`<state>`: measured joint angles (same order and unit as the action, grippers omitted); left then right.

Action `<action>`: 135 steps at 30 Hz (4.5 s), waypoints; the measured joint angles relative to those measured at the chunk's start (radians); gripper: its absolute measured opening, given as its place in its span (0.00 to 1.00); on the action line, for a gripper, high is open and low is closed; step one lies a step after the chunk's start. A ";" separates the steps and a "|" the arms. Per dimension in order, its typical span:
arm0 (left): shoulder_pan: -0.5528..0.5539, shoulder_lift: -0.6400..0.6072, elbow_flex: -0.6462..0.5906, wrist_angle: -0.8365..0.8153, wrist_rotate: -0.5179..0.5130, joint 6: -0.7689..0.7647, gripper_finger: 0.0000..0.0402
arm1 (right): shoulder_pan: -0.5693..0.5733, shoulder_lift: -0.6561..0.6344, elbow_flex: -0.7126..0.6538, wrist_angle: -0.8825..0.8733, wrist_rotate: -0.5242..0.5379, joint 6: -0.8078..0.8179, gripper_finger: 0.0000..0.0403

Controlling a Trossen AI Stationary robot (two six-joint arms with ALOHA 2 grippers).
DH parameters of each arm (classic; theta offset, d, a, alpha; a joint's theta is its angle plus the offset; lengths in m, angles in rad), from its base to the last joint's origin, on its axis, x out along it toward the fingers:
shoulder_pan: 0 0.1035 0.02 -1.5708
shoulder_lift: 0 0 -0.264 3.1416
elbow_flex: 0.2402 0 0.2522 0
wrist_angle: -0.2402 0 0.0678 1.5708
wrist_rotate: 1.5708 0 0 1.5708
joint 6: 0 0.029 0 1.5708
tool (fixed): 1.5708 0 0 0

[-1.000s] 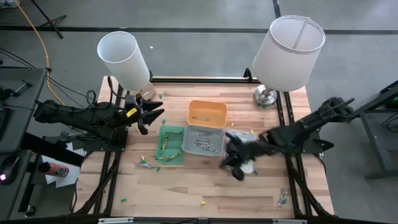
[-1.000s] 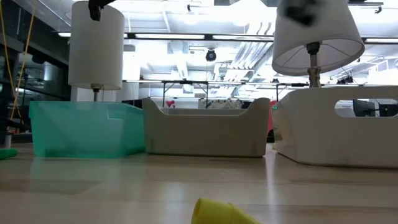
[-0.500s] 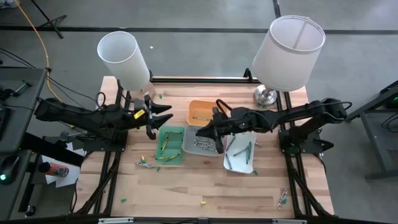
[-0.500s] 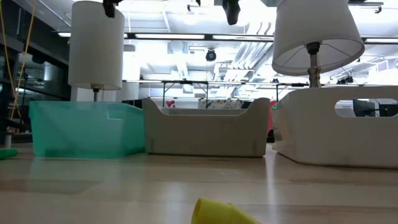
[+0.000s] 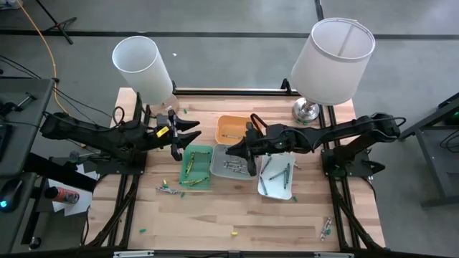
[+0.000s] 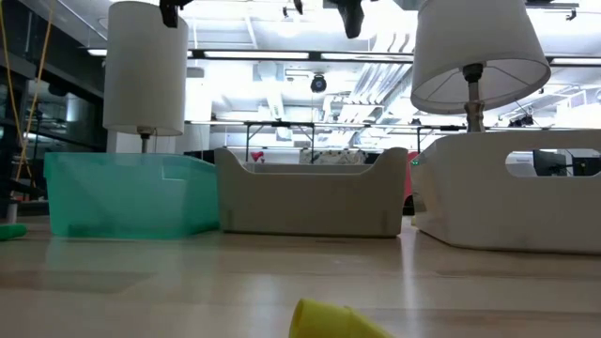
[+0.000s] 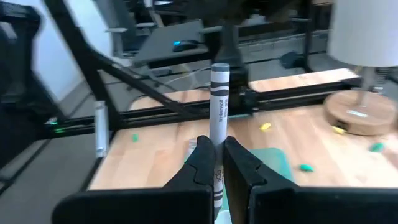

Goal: Sort crayons
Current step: Put the gray crayon into the yellow bin

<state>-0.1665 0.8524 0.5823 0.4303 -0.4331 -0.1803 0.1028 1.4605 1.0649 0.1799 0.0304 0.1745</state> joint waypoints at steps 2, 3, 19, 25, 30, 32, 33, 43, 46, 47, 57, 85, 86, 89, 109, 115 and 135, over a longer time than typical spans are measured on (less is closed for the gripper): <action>0.000 0.001 0.000 0.062 -0.009 -0.013 0.44 | 0.000 0.009 0.001 0.001 0.061 0.000 0.00; 0.000 -0.003 0.000 0.108 -0.010 -0.017 0.44 | 0.000 0.017 0.002 0.000 0.098 0.000 0.00; 0.000 -0.120 0.000 0.237 0.011 0.070 0.44 | -0.128 0.332 0.381 -0.690 0.301 -0.093 0.00; 0.000 -0.121 0.000 0.235 0.012 0.070 0.44 | -0.208 0.392 0.389 -0.790 0.283 -0.084 0.00; 0.000 -0.120 0.000 0.225 0.013 0.051 0.44 | -0.262 0.442 0.372 -0.809 0.169 -0.105 0.00; 0.000 -0.121 0.000 0.226 0.013 0.052 0.44 | -0.272 0.455 0.372 -0.809 0.160 -0.106 0.01; 0.000 -0.120 0.000 0.225 0.013 0.052 0.44 | -0.275 0.460 0.372 -0.807 0.160 -0.104 0.02; 0.000 -0.120 0.000 0.220 0.012 0.052 0.44 | -0.278 0.465 0.372 -0.799 0.153 -0.104 0.29; 0.000 -0.121 0.000 0.220 0.008 0.053 0.44 | -0.278 0.462 0.387 -0.812 0.160 -0.110 0.42; 0.000 -0.121 0.000 0.219 0.005 0.053 0.44 | -0.278 0.455 0.396 -0.821 0.151 -0.124 0.45; 0.000 -0.120 0.000 0.151 0.003 0.054 0.44 | -0.213 0.224 0.409 -0.975 0.070 -0.123 0.56; -0.047 -0.121 0.000 -0.230 0.035 0.070 0.44 | 0.325 -0.061 0.325 -1.275 0.641 0.567 0.56; -0.047 -0.121 0.000 -0.230 0.035 0.067 0.44 | 0.329 -0.080 0.285 -1.273 0.621 0.608 0.56; -0.047 -0.121 0.000 -0.231 0.034 0.055 0.44 | 0.330 -0.160 0.126 -1.236 0.546 0.717 0.56; -0.078 -0.041 0.207 -0.702 -0.047 0.052 0.44 | 0.327 -0.452 -0.264 -0.721 0.470 0.607 0.56; -0.224 0.143 0.454 -1.332 0.124 -0.041 0.44 | 0.327 -0.452 -0.264 -0.721 0.471 0.603 0.56; -0.712 0.258 -0.018 -1.239 0.284 -0.535 0.44 | 0.290 -0.452 -0.264 -0.722 0.561 0.702 0.56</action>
<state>-0.8787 1.1102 0.5647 -0.8087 -0.1491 -0.7157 0.3926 1.0080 0.8009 -0.5423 0.5919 0.8761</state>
